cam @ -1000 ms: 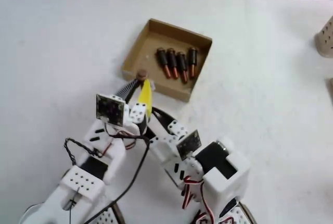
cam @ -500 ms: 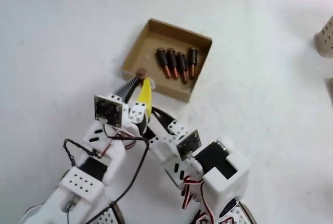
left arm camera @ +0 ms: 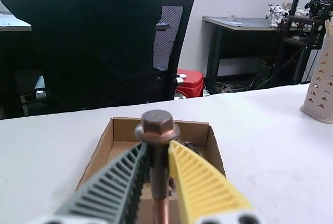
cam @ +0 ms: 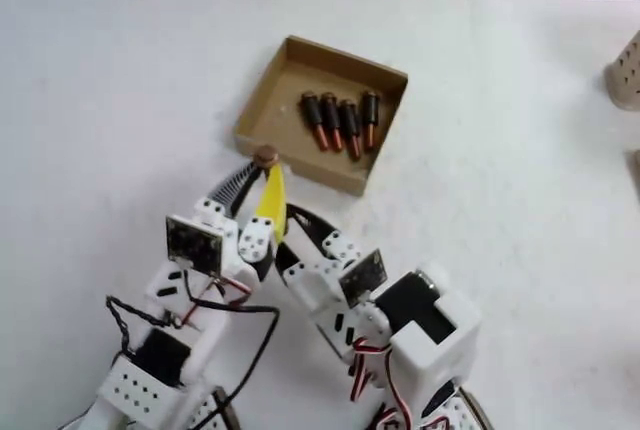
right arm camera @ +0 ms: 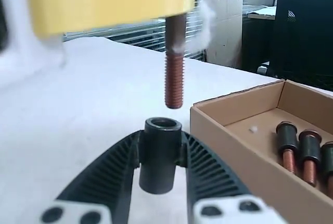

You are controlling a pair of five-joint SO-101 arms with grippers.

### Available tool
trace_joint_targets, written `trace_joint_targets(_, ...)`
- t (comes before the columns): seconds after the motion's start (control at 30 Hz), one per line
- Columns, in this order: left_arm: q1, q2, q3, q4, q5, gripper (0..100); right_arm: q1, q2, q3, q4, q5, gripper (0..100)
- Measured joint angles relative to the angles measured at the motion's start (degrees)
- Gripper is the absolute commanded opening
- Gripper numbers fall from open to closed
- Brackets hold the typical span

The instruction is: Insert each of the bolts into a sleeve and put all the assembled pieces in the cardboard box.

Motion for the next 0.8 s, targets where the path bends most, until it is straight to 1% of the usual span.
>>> trace_joint_targets(0.2, 0.0, -0.09, 0.0, -2.46, 0.0, 2, 0.0, 0.0, 0.0, 0.0, 0.0, 1.6)
trace_joint_targets(0.33, 0.44, -0.09, 0.0, -2.37, 0.0, 2, 0.0, 0.0, 0.0, 0.0, 0.0, 1.6)
trace_joint_targets(0.5, 0.44, -0.09, 0.0, -0.53, 0.0, 2, 0.0, 0.0, 0.0, 0.0, 0.0, 1.6)
trace_joint_targets(0.63, 0.44, -0.18, 0.0, 3.16, 0.0, 2, 0.0, 0.09, 0.0, 0.09, 0.0, 1.6)
trace_joint_targets(0.8, 1.49, -0.79, 0.0, 4.04, -0.35, 2, 0.0, 0.09, 0.0, 0.09, 0.0, 1.6)
